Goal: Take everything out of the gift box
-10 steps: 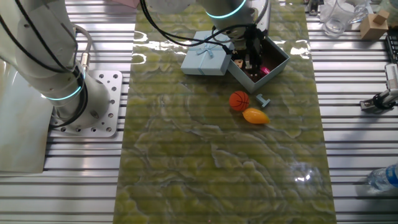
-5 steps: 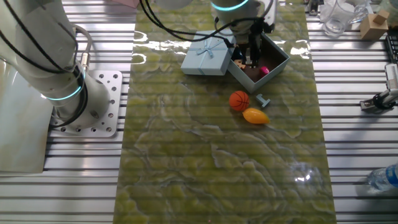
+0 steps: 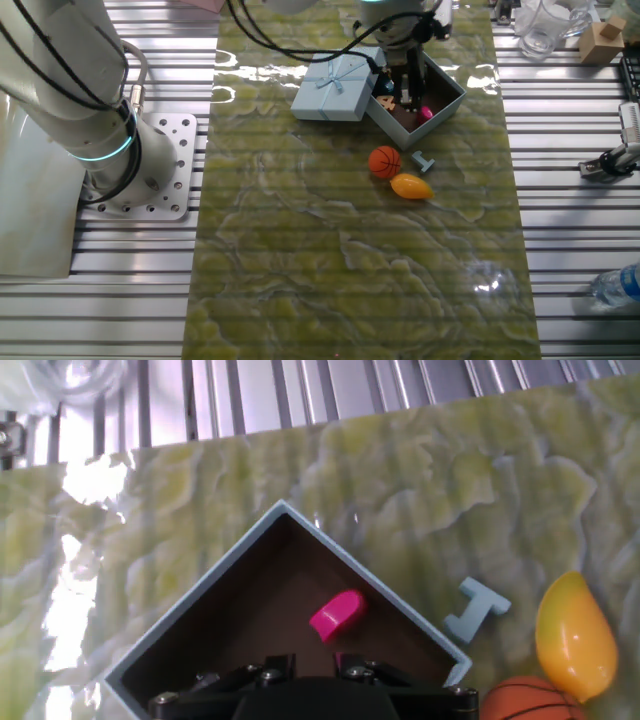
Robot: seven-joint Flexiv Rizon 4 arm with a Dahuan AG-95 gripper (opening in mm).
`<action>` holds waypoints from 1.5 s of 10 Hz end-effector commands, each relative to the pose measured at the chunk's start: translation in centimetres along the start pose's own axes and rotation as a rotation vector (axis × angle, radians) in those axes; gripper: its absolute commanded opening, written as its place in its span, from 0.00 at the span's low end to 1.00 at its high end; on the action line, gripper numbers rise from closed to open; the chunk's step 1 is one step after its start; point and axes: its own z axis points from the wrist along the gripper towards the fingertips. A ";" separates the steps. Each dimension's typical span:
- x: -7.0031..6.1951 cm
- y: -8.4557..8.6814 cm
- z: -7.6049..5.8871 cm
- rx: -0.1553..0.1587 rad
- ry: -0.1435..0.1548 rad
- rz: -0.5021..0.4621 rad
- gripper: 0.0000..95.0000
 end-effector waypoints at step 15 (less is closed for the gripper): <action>0.2 0.6 -0.1 -0.025 0.311 -0.120 0.00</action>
